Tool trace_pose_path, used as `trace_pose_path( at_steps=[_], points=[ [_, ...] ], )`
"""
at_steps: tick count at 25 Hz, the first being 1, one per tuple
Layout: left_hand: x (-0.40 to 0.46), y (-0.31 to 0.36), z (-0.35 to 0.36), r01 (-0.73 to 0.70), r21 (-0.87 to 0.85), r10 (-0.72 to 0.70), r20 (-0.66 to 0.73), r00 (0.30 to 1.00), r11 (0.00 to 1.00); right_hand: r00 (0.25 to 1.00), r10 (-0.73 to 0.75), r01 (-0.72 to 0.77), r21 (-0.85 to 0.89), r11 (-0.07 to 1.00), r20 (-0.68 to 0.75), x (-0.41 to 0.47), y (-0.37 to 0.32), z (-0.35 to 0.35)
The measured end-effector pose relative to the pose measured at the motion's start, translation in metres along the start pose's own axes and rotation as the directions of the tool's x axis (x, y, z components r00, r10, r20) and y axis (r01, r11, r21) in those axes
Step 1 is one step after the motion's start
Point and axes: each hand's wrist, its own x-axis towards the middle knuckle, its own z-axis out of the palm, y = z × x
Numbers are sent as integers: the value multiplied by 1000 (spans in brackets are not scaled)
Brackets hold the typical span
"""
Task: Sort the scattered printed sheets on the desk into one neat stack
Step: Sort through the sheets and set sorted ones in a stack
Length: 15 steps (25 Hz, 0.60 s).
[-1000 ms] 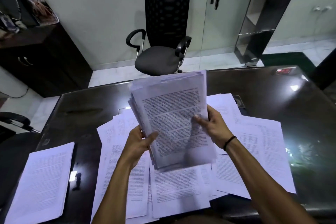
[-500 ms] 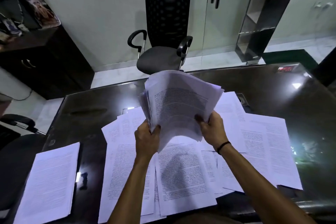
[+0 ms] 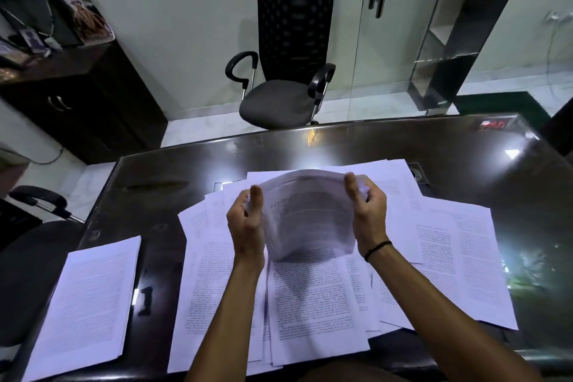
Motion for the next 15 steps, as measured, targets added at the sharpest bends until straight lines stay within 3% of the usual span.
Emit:
trace_pose_path(
  at_steps=[3, 7, 15],
  points=[
    [5, 24, 15, 35, -14, -36, -133, 990, 999, 994, 21, -21, 4, 1000, -106, 1, -10, 11],
    [8, 21, 21, 132, 133, -92, -272, 958, 982, 965, 87, -113, -95, 989, -249, 6, -2, 15],
    [2, 13, 19, 94, 172, -47, -260, 964, 981, 983, 107, -117, -56, 992, -150, 3, 13, 10]
  ],
)
